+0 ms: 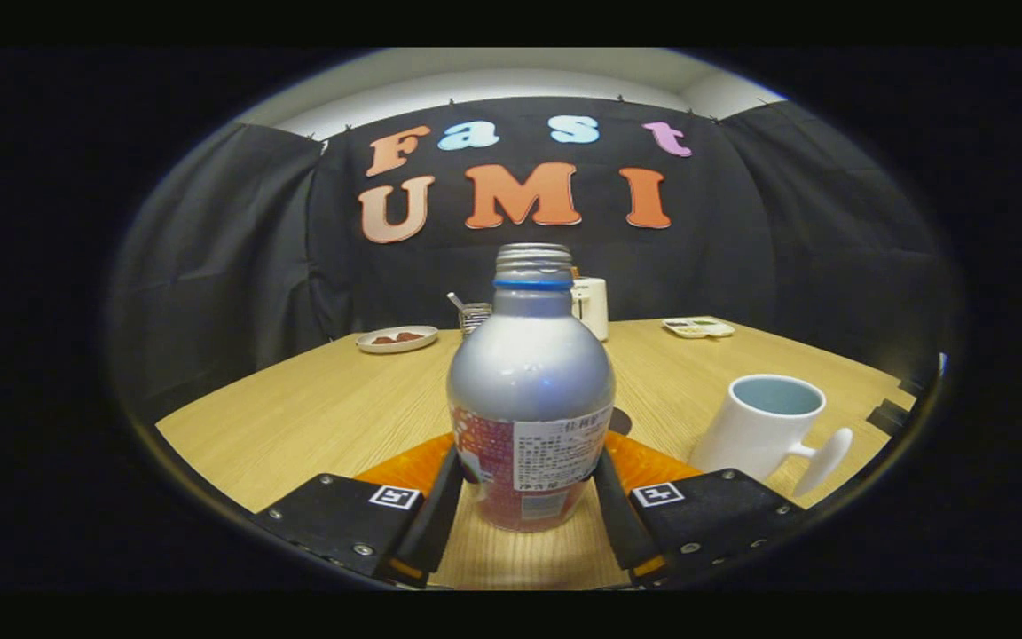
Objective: Take the bottle from table, then pour the juice into the cup, finally place the bottle on the coaster
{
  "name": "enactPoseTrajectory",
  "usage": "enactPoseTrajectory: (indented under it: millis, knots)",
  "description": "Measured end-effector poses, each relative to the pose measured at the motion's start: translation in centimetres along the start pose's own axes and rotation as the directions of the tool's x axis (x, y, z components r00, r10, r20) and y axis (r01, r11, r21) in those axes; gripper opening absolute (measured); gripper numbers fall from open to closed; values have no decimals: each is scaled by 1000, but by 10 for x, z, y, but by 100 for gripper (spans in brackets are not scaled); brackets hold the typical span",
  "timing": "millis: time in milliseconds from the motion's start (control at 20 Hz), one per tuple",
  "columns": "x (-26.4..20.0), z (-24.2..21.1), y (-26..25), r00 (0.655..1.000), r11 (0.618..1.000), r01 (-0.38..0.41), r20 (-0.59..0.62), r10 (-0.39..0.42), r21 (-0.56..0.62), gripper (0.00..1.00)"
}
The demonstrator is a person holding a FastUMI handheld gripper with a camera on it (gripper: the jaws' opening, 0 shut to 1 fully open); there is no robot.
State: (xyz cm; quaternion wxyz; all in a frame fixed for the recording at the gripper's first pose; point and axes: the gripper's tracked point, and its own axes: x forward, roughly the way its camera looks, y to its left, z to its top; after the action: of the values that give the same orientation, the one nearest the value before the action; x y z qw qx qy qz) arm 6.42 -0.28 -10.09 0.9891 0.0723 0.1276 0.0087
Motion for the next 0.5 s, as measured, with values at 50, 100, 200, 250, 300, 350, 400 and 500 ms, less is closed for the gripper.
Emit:
enactPoseTrajectory:
  millis: [50,100,200,250,300,350,400,500]
  knots:
    - [-3,1,1,1000,999,-13,-3,13,31,72]
    - [-5,4,4,1000,997,-31,-2,31,70,72]
    - [-8,10,8,998,987,-57,5,56,153,72]
    - [-10,12,10,998,980,-67,10,66,187,72]
    - [-11,16,11,997,974,-73,20,71,213,72]
    - [-12,19,10,997,968,-76,29,71,239,72]
    - [-13,22,9,997,960,-81,33,75,269,72]
    - [-13,26,8,997,937,-82,37,74,338,72]
